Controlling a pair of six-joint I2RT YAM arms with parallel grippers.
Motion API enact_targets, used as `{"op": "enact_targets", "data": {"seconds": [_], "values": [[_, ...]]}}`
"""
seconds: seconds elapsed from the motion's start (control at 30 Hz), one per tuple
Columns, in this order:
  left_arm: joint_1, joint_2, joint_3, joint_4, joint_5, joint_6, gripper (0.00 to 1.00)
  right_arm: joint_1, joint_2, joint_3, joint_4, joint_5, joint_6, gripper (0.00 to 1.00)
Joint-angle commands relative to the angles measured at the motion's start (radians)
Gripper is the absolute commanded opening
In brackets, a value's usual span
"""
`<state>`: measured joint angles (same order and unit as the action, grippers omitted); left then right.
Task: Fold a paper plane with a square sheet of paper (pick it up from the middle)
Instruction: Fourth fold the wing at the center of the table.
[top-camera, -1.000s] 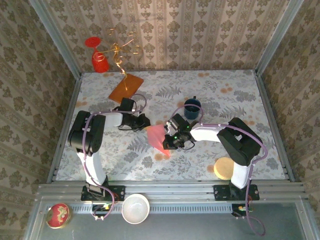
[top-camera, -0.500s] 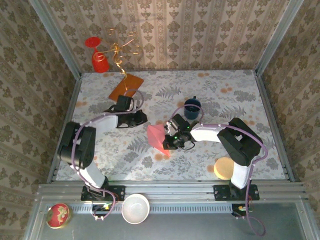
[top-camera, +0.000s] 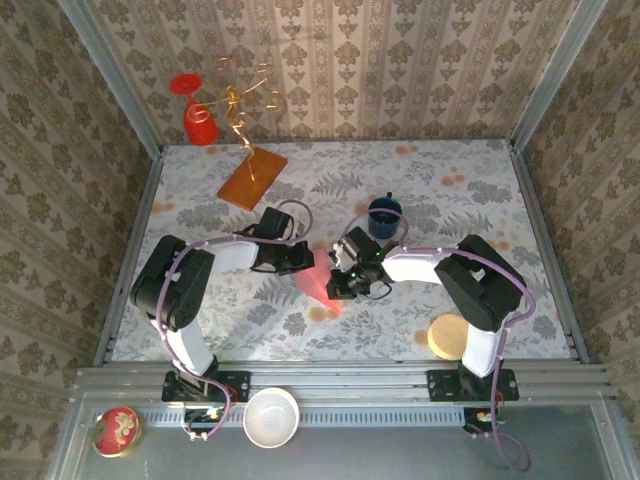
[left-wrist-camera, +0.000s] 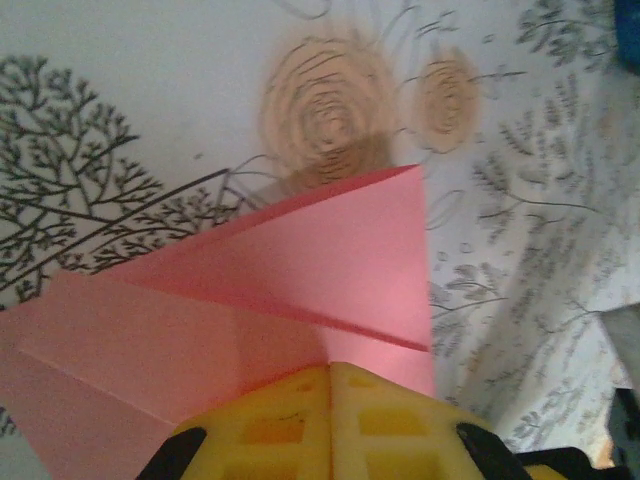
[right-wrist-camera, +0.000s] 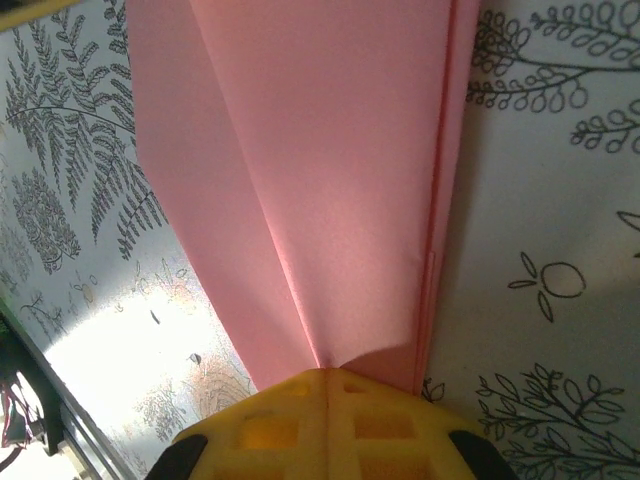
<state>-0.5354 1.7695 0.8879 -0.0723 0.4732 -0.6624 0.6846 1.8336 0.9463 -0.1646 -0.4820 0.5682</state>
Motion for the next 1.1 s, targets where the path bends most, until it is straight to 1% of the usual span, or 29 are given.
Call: {"op": "enact_targets", "data": {"seconds": [0.0,0.17,0.27,0.37,0.6,0.87,1.07], "values": [[0.001,0.025,0.029,-0.044,-0.026,-0.018,0.07,-0.010,0.025,-0.057,-0.157,0.051,-0.028,0.02],[0.002,0.051,0.029,-0.092,-0.064,-0.024,0.05,-0.017,-0.059,-0.034,-0.100,-0.010,-0.008,0.05],[0.002,0.053,0.028,-0.113,-0.076,-0.026,0.05,-0.017,-0.110,-0.012,-0.062,-0.024,0.041,0.07],[0.002,0.059,0.026,-0.118,-0.078,-0.029,0.05,-0.014,-0.118,-0.002,-0.015,-0.030,0.082,0.07],[0.002,0.068,0.021,-0.118,-0.073,-0.043,0.04,-0.003,-0.025,0.060,0.045,-0.012,0.160,0.00],[0.001,0.079,0.019,-0.119,-0.068,-0.051,0.04,0.010,0.084,0.157,0.039,-0.005,0.179,0.00],[0.002,0.086,0.022,-0.153,-0.092,-0.057,0.04,0.010,0.122,0.160,-0.017,0.030,0.172,0.00]]}}
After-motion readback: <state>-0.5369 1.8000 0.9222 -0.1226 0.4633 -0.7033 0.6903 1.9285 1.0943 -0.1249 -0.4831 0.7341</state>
